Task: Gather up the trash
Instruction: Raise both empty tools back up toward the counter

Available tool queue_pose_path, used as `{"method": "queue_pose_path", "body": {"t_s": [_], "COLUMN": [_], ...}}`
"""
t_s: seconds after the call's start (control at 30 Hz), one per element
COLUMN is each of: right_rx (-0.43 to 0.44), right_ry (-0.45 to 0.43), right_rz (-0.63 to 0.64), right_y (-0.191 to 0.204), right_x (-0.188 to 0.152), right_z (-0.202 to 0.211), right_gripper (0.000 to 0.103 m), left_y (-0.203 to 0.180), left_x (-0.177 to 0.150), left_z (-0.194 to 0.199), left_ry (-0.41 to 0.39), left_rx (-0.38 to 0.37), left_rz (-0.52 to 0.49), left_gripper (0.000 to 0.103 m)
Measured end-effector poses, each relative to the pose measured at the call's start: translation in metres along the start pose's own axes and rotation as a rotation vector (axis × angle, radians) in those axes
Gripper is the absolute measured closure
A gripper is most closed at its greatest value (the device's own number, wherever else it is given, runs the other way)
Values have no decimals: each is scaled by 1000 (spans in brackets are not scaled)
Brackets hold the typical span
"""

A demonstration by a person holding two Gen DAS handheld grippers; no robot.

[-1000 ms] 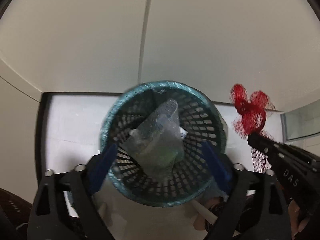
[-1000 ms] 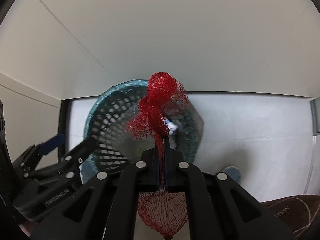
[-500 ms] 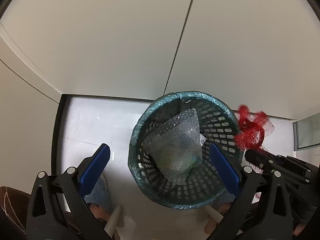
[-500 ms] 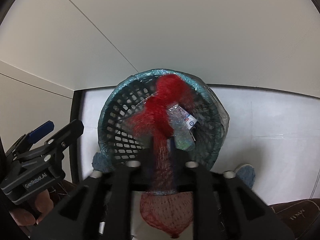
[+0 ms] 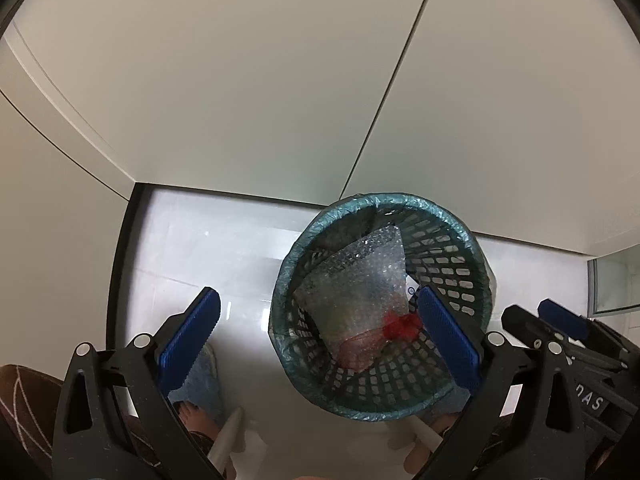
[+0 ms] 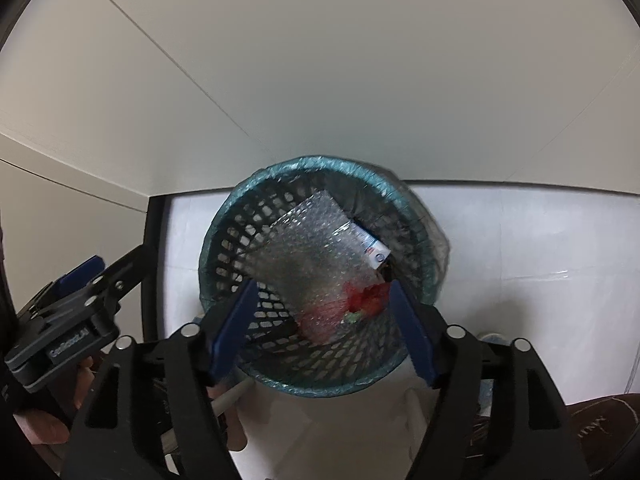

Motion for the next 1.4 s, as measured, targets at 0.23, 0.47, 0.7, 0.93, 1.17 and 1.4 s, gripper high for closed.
{"method": "queue_pose_path", "body": {"t_s": [0.23,0.47,0.7,0.93,1.17,1.4], "right_rx": [-71,-73,-73,-92,-112,-121], "right_ry": [-133,-242,-370,-480,-553,-637], "right_rz": [30,70,131,183,227,285], "right_y": [13,37,70,98,118,140], "right_x": [12,22,32,41,48,57], "right_z": [58,124,203,274,330,384], "right_gripper": [15,9,8,8,8,8], "left_y": [8,24,29,38,41,42], "left_x": [12,23,31,38,53,67], "left_z": [45,117,191,264,341,401], "left_ry": [-48,-153,-274,-350,-435,-504], "left_rx": [-44,-57,-43,-65,-68,-55], "left_rz": [-2,1,-9,15,17,17], "left_gripper": [6,6,6,6,6,6]}}
Point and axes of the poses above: each gripper's, at about its wrist camera, not at the fingertips, and z roughly against the way its jaws point, y to its left, x to its top, the point moved 4 cm from there along -z, roughly the way its jaws point, and after that the axes turned 13 degrees about x, right-handed, at the moved point
